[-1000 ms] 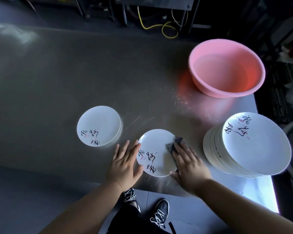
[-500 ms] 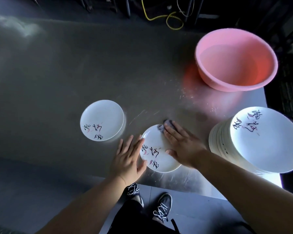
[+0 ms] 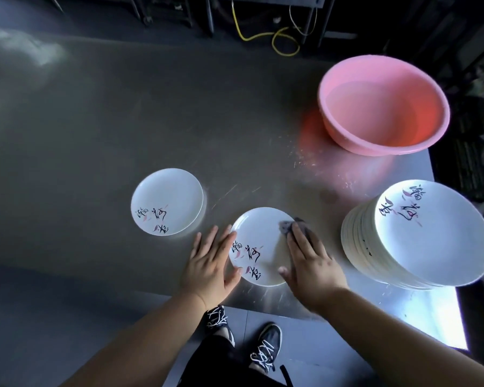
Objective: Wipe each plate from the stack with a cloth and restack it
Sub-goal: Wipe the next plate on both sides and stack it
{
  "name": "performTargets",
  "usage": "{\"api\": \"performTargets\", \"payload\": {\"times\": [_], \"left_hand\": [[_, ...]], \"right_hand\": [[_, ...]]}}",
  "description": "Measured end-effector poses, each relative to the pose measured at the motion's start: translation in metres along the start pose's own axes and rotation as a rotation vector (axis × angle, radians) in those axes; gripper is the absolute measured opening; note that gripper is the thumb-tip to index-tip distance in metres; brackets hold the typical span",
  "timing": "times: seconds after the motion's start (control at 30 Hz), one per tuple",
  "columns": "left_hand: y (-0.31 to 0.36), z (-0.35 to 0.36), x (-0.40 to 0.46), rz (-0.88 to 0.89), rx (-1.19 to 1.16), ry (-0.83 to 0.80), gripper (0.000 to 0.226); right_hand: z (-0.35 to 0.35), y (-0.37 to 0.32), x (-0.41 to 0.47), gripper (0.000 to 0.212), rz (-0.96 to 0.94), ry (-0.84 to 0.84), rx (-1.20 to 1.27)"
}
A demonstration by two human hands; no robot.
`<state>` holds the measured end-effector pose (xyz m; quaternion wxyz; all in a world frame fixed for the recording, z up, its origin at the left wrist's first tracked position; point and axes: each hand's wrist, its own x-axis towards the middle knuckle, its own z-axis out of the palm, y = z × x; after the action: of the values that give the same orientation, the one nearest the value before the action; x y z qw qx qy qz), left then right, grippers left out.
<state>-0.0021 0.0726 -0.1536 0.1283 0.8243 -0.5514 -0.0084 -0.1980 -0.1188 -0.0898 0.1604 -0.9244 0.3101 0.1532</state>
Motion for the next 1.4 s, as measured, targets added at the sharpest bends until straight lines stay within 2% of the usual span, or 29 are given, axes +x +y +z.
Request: {"api": "performTargets", "payload": {"times": [0.1,0.17,0.33,0.5,0.57,0.73,0.83,0.93,1.0,1.1,1.23,1.4], "left_hand": [[-0.001,0.001,-0.001,-0.001,0.013,-0.018,0.082],[-0.001,0.002,-0.002,-0.017,0.004,-0.026,0.080],[0.000,0.001,-0.001,-0.044,-0.014,-0.061,0.075],[0.001,0.002,-0.001,-0.074,-0.028,-0.074,0.078],[0.000,0.002,0.000,-0.073,-0.034,-0.067,0.078],[0.002,0.003,-0.001,-0.098,-0.054,-0.102,0.079],[0.008,0.001,-0.003,-0.133,-0.083,-0.056,0.079],[0.022,-0.003,-0.011,-0.058,-0.042,0.061,0.074],[0.026,-0.005,-0.020,0.022,-0.033,0.057,0.066],[0.024,-0.004,-0.028,0.082,-0.095,0.003,0.044],[0.028,-0.005,-0.028,0.053,-0.132,0.010,0.022],[0.031,-0.005,-0.030,-0.003,-0.150,-0.030,0.016]], "right_hand": [[0.010,-0.005,-0.015,0.095,0.025,0.011,-0.003],[0.001,-0.004,0.004,0.091,-0.007,0.054,-0.007],[-0.010,0.003,0.035,0.082,-0.040,0.019,0.028],[0.026,-0.029,-0.028,0.096,0.072,-0.006,0.123],[0.022,-0.026,-0.023,0.097,0.078,-0.015,0.170],[-0.008,0.001,0.026,0.075,0.005,0.032,0.127],[0.002,-0.014,0.003,0.080,0.054,0.022,0.156],[0.018,-0.034,-0.044,0.085,0.048,-0.031,0.191],[0.016,-0.035,-0.052,0.085,0.042,-0.088,0.196],[0.001,-0.016,-0.016,0.081,-0.004,-0.034,0.182],[-0.010,-0.003,0.014,0.078,-0.035,-0.010,0.169],[0.025,-0.041,-0.040,0.087,0.082,-0.037,0.238]]}}
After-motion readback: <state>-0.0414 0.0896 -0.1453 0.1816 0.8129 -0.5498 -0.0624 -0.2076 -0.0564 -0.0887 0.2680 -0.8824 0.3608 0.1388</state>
